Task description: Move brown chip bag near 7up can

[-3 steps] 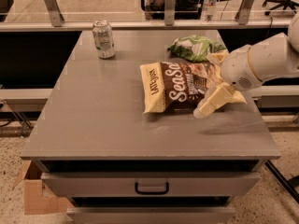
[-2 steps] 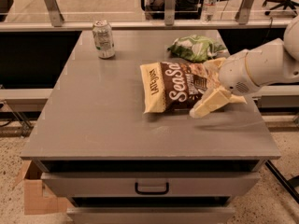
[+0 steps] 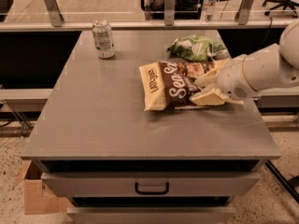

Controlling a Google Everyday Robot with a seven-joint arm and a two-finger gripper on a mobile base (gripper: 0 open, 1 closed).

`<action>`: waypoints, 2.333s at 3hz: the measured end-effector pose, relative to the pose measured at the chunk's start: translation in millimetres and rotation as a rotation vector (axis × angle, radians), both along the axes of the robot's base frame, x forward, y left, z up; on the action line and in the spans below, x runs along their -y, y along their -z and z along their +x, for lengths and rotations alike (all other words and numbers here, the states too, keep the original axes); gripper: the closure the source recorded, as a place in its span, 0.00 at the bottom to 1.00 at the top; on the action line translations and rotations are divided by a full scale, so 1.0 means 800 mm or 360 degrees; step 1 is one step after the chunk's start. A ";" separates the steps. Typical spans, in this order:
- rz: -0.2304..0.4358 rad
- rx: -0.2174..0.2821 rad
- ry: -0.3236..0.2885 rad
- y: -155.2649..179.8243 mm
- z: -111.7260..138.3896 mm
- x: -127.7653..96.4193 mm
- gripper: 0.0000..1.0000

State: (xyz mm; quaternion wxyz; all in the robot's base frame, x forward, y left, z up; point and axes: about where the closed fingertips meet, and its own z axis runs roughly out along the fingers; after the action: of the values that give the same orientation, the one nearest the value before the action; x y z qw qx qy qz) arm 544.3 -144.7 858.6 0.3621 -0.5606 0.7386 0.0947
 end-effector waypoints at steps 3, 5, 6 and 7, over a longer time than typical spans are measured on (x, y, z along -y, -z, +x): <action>0.0298 0.0236 0.0137 -0.104 0.075 -0.032 1.00; 0.0379 0.0387 0.0163 -0.154 0.142 -0.056 1.00; 0.0381 0.0400 0.0121 -0.158 0.167 -0.076 1.00; 0.0366 0.0370 0.0044 -0.150 0.193 -0.105 1.00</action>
Offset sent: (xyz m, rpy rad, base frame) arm 0.0619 0.0137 0.0969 0.2335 -0.1702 -0.1141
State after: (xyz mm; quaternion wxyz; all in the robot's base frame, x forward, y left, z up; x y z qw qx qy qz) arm 698.6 -60.6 978.8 0.5081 -0.5125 0.6836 0.1083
